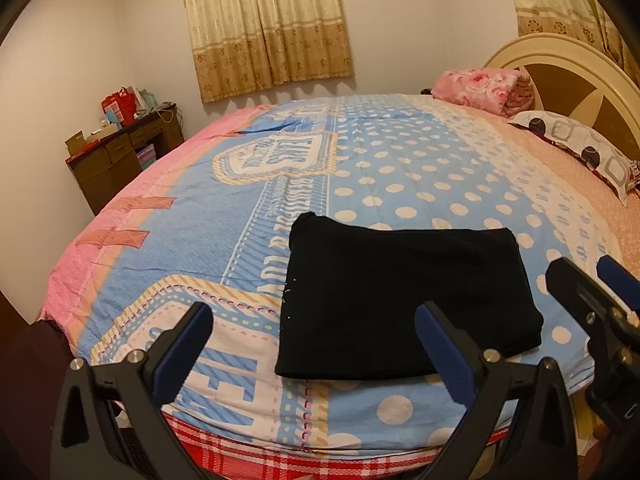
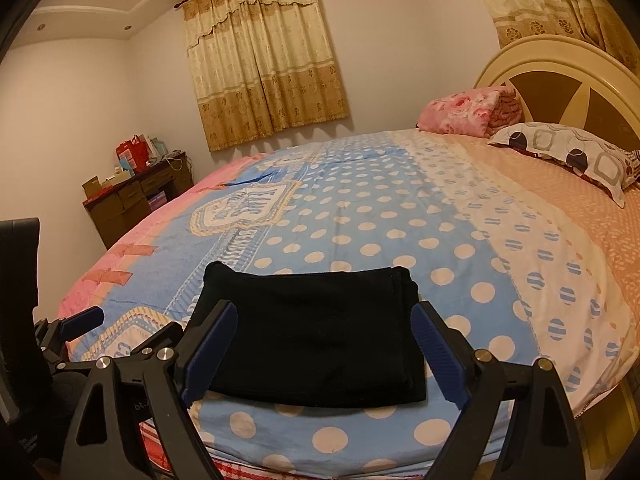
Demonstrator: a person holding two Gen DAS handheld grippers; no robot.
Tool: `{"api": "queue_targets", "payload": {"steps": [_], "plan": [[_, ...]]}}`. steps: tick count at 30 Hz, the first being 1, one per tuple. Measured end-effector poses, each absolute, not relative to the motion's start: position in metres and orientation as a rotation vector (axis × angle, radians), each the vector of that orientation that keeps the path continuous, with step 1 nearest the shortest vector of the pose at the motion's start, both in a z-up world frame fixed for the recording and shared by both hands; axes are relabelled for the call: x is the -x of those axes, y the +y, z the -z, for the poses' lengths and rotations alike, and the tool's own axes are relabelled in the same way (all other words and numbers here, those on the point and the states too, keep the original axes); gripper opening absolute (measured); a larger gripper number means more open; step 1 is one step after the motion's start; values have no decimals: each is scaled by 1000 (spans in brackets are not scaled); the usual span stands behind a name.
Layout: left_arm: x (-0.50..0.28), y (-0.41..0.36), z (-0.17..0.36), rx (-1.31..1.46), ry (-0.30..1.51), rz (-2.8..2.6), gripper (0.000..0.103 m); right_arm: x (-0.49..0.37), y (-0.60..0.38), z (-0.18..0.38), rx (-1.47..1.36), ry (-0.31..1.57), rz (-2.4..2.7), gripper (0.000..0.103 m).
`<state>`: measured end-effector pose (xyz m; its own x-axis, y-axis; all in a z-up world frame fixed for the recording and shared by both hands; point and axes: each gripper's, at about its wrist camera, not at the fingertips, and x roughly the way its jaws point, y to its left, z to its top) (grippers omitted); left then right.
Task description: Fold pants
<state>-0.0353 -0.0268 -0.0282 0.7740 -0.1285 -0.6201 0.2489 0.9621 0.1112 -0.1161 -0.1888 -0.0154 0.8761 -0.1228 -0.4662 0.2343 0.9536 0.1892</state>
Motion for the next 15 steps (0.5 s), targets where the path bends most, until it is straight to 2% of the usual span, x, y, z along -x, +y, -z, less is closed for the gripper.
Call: {"api": "queue_targets", "payload": {"steps": [9, 15], "plan": [[31, -30, 34, -199, 661, 210, 103, 111, -197, 23, -251, 497, 180, 90], [-34, -26, 58, -208, 726, 252, 103, 94, -271, 55, -412, 512, 143, 90]]}}
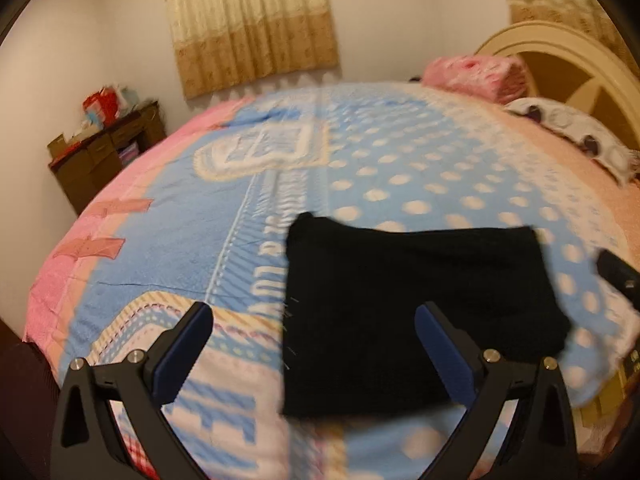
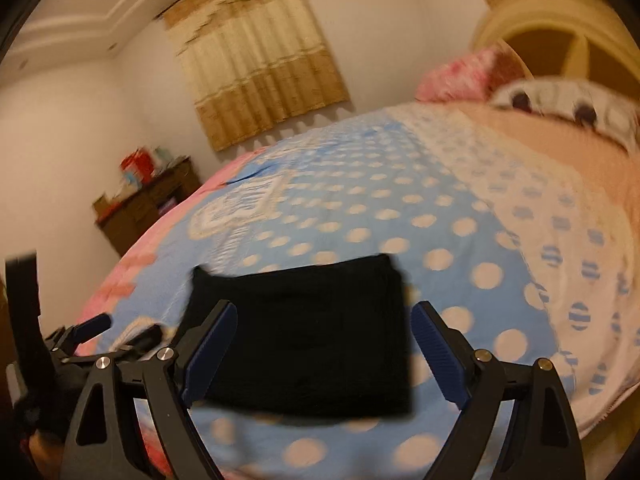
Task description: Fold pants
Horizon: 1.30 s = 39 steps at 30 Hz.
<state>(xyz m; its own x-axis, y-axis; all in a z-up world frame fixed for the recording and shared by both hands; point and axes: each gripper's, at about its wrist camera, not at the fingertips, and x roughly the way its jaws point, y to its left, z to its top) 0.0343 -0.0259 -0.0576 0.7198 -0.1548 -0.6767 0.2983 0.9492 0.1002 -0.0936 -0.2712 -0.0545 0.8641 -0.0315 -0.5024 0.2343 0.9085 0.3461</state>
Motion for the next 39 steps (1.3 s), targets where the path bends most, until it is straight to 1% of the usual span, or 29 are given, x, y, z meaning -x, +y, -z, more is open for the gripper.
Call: {"api": "queue_targets", "payload": {"steps": [2, 4, 7, 8, 10, 12, 13, 14, 15, 16, 17, 18, 19, 20, 22, 24, 27, 29, 32, 33, 35, 37, 38, 39], "plan": [[-65, -27, 74, -187, 813, 320, 103, 80, -300, 74, -479, 551, 150, 90], [-92, -26, 93, -159, 909, 340, 103, 63, -325, 96, -615, 578, 72, 90], [-110, -21, 111, -69, 993, 376, 103, 43, -326, 116, -644, 634, 20, 90], [-113, -19, 116, -28, 1013, 396, 103, 35, -318, 122, -617, 671, 7, 91], [-114, -15, 120, 34, 1007, 412, 103, 31, -296, 120, -465, 668, 25, 91], [-109, -23, 121, -4, 991, 430, 103, 21, -274, 120, -315, 715, 35, 91], [-106, -28, 120, -24, 981, 457, 100, 18, -263, 120, -250, 728, 24, 90], [-103, -31, 118, -36, 969, 486, 94, 14, -253, 119, -197, 738, 0, 83], [-101, -33, 117, -34, 963, 533, 75, 13, -248, 118, -161, 741, -8, 70], [-100, -34, 114, -41, 957, 537, 67, 11, -241, 115, -119, 743, -16, 64], [-100, -36, 112, -39, 959, 553, 60, 10, -242, 113, -117, 750, -24, 47], [-101, -35, 109, -38, 952, 559, 49, 9, -245, 111, -137, 757, -35, 38], [-102, -33, 106, -33, 944, 564, 39, 7, -250, 108, -182, 762, -52, 37], [-104, -30, 103, -12, 941, 577, 36, 7, -254, 105, -213, 759, -65, 34], [-109, -22, 94, 44, 917, 596, 25, 5, -256, 96, -249, 735, -88, 33], [-114, -16, 79, 68, 871, 581, 23, -1, -248, 78, -235, 692, -119, 33], [-128, -4, 50, 82, 800, 537, 23, -17, -234, 48, -207, 642, -172, 33], [-143, 4, 34, 86, 752, 498, 23, -43, -228, 27, -186, 605, -200, 33], [-177, 8, 24, 41, 712, 419, 23, -88, -224, 19, -197, 598, -240, 33], [-187, 7, 29, 19, 714, 390, 27, -108, -223, 26, -198, 609, -246, 33], [-202, 5, 44, -20, 737, 343, 28, -136, -220, 43, -179, 629, -249, 33], [-221, 6, 69, -48, 812, 280, 36, -161, -218, 68, -175, 671, -264, 36], [-226, 8, 80, -67, 835, 239, 40, -173, -216, 83, -171, 698, -255, 41], [-228, 7, 88, -81, 839, 215, 50, -182, -215, 95, -156, 713, -226, 48]]}}
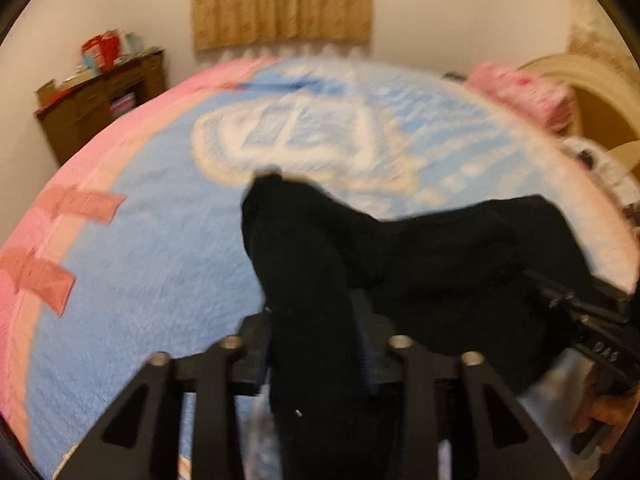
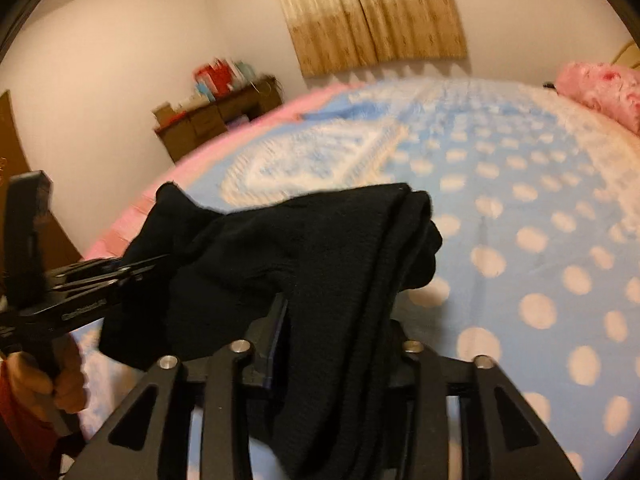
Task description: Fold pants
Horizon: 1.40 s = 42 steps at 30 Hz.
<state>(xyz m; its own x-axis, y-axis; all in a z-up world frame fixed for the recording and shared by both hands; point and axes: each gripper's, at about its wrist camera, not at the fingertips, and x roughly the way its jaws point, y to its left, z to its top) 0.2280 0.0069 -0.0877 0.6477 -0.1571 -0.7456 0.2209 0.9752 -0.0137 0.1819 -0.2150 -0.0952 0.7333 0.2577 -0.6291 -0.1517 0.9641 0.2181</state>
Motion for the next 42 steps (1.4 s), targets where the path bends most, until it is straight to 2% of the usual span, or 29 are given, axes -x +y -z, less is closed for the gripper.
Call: {"api": "queue_targets", "payload": {"steps": [2, 3, 4, 5, 6, 13, 20, 42], "plan": [[-227, 9, 94, -102, 823, 171, 67, -191, -219, 109, -164, 756, -192, 62], [-226, 11, 93, -115, 806, 142, 81, -196, -224, 109, -197, 779, -197, 66], [-224, 12, 90, -139, 791, 97, 92, -197, -232, 108, -246, 774, -209, 66], [-221, 14, 87, -152, 778, 74, 94, -194, -241, 105, -280, 757, -200, 68], [-217, 18, 82, -162, 761, 52, 94, -189, -246, 102, -297, 745, -186, 71], [-185, 21, 60, -152, 711, -4, 98, -116, -254, 48, -403, 573, -25, 71], [-153, 3, 48, -155, 687, 13, 102, -74, -187, 20, -230, 498, -47, 72], [-135, 7, 29, -102, 658, -1, 103, -43, -159, 15, -185, 469, -6, 73]]}}
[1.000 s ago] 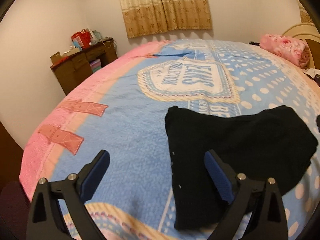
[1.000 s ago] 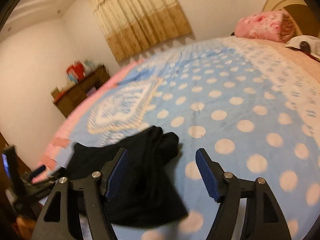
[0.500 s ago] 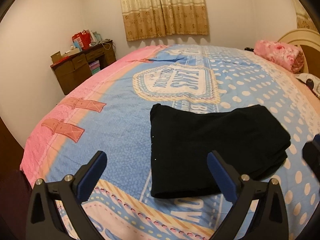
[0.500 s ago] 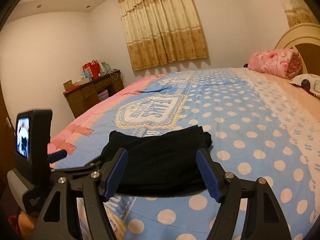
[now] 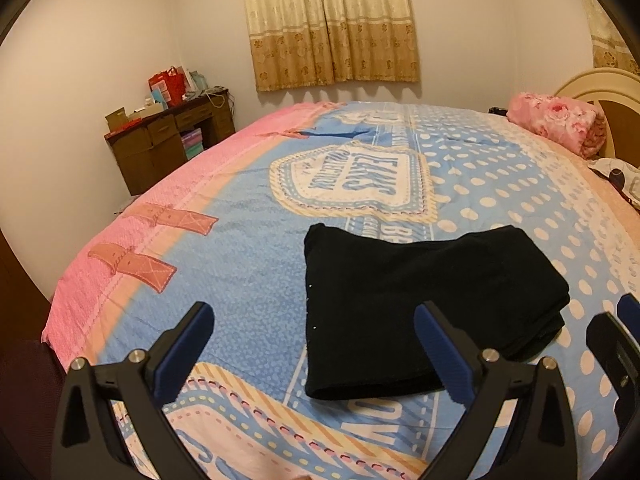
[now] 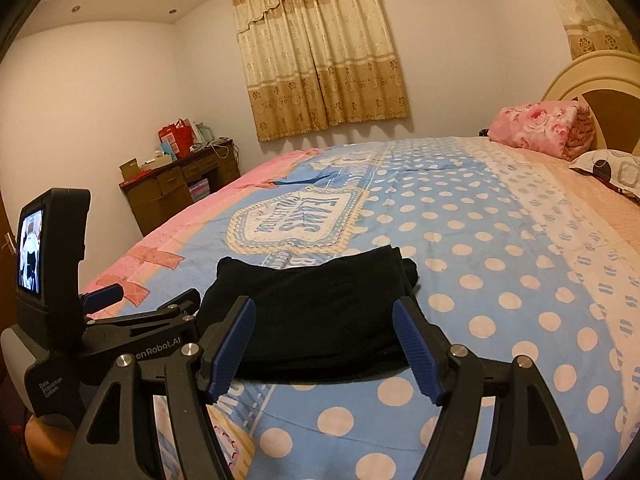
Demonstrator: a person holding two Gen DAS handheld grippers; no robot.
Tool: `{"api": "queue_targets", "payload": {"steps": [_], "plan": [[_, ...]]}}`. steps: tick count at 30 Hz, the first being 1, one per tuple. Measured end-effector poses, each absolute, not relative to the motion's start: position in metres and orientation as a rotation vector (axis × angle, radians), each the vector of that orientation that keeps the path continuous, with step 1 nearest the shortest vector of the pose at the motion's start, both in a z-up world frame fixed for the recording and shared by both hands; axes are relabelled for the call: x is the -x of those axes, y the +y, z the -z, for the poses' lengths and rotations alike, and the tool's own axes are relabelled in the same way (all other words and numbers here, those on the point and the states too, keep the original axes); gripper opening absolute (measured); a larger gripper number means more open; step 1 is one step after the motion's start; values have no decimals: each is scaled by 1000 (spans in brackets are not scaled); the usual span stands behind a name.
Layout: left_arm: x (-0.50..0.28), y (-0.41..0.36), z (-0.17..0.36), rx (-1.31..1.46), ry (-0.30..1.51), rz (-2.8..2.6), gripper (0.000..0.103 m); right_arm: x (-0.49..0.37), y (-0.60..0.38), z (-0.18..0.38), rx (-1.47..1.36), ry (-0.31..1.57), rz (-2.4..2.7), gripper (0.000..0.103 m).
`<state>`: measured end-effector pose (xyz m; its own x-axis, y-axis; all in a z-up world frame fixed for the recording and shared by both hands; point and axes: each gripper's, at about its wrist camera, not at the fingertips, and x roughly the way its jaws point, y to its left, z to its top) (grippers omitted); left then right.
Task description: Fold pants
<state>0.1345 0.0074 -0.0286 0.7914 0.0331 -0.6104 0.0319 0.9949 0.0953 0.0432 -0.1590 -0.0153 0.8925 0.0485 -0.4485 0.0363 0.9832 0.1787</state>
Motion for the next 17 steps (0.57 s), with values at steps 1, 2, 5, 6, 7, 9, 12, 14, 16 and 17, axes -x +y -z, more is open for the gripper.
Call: {"api": "queue_targets", "payload": {"steps": [1, 2, 5, 6, 7, 9, 12, 14, 16, 17], "plan": [[-134, 8, 28, -100, 656, -1, 102, -43, -159, 16, -188, 470, -5, 73], [-134, 8, 28, -98, 653, -2, 103, -42, -160, 16, -191, 472, -3, 73], [-133, 9, 28, -95, 653, -3, 102, -41, -160, 17, -194, 475, -3, 73], [-133, 9, 28, -92, 652, 3, 102, -41, -160, 17, -194, 476, -2, 73], [-132, 10, 27, -85, 646, 11, 102, -41, -160, 18, -194, 476, -2, 73], [-130, 9, 27, -87, 632, 5, 102, -41, -159, 19, -196, 481, -4, 73], [-129, 6, 28, -120, 634, -6, 102, -41, -160, 21, -202, 488, -5, 73], [-130, 5, 29, -122, 641, -7, 103, -41, -161, 22, -207, 490, -3, 73], [-132, 4, 30, -132, 652, -21, 103, -41, -162, 24, -210, 494, -2, 73], [-132, 4, 31, -135, 657, -25, 103, -41, -162, 24, -212, 496, -1, 73]]}}
